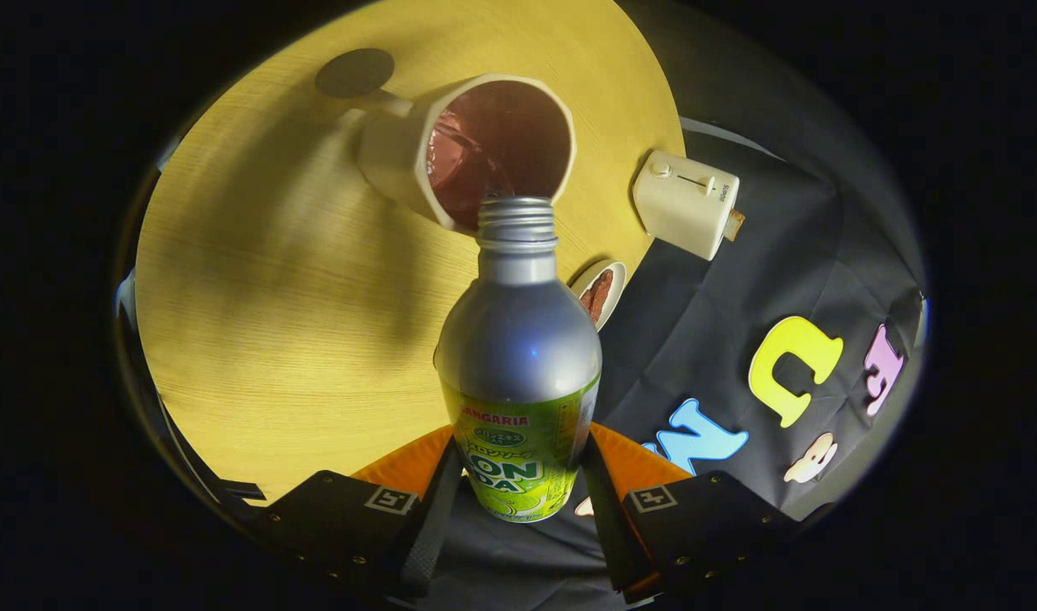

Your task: Take the bottle from table, then pour the juice into the cup, finally place the bottle on the coaster

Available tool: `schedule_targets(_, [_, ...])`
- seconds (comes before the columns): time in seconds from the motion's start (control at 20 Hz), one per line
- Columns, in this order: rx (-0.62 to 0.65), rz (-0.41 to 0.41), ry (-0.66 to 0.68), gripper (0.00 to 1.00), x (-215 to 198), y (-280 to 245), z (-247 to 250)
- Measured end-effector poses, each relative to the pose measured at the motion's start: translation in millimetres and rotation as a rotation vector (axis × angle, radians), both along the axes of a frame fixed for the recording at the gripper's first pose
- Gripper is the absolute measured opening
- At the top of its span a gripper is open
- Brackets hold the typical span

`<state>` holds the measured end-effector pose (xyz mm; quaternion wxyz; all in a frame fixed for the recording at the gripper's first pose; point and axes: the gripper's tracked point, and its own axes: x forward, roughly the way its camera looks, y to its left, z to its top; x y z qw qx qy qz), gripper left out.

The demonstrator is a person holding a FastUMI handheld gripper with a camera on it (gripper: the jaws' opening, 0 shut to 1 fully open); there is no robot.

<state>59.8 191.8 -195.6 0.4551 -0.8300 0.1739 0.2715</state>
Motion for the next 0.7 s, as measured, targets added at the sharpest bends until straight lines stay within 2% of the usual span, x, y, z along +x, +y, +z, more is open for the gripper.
schedule_targets(0.7, [-0.076, 0.001, -0.014, 0.76, 4, 1, 18])
